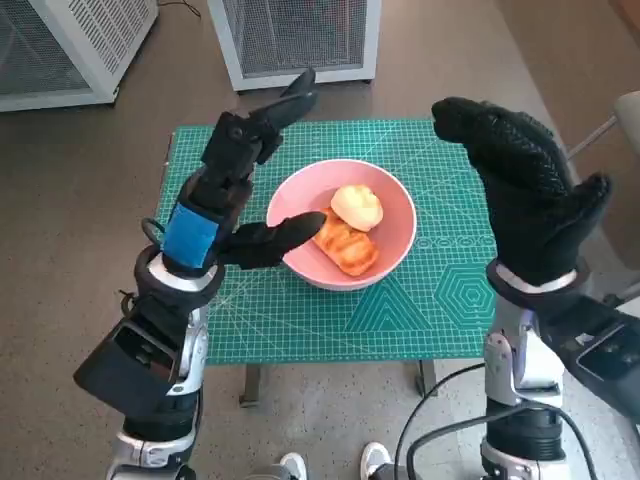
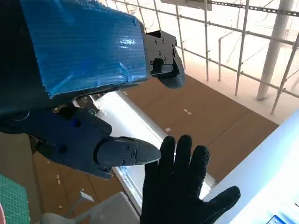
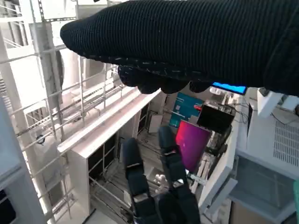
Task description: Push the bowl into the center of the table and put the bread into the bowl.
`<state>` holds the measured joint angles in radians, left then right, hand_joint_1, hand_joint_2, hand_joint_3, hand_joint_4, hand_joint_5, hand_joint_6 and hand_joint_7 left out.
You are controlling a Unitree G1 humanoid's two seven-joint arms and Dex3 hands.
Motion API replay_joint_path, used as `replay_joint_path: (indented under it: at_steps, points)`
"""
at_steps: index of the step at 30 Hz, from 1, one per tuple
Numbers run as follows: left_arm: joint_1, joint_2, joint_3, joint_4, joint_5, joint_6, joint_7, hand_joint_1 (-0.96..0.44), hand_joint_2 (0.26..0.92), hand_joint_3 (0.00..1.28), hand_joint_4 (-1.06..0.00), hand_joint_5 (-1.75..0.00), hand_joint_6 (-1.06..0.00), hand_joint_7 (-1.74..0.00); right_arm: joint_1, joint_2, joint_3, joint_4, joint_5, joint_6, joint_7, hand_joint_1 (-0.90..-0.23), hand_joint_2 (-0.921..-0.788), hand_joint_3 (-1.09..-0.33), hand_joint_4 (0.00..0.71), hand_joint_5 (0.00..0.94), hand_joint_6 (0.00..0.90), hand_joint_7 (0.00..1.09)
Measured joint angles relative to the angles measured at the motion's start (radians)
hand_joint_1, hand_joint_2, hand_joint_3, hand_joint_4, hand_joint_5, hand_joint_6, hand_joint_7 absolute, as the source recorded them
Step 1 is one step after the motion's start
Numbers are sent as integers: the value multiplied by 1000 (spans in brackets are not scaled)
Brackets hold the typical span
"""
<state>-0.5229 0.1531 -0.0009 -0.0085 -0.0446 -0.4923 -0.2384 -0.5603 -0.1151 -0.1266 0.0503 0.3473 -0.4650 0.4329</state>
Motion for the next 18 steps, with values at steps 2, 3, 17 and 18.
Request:
replay_joint_path:
  at_steps: [2, 3, 17, 18]
  points:
    - [0, 0, -1, 0, -2, 0, -2, -582, 921, 469, -49, -434, 1, -681, -4, 0, 0, 0, 0, -2, -1, -359, -920, -443, 427, 42, 152, 700]
    - [0, -1, -1, 0, -2, 0, -2, -581, 921, 470, -31, -467, 1, -679, -7, 0, 1, 0, -1, -2, -1, -360, -921, -441, 427, 41, 152, 701]
    - [0, -5, 1, 0, -5, 0, -1, -573, 921, 475, 1, -523, 1, -679, -17, -1, 15, 1, -21, -9, -2, -357, -921, -441, 417, 27, 131, 703]
    - [0, -5, 1, 1, -5, 0, -1, -572, 921, 475, 1, -522, 1, -679, -19, -1, 16, 1, -21, -9, -2, -358, -921, -442, 417, 27, 129, 704]
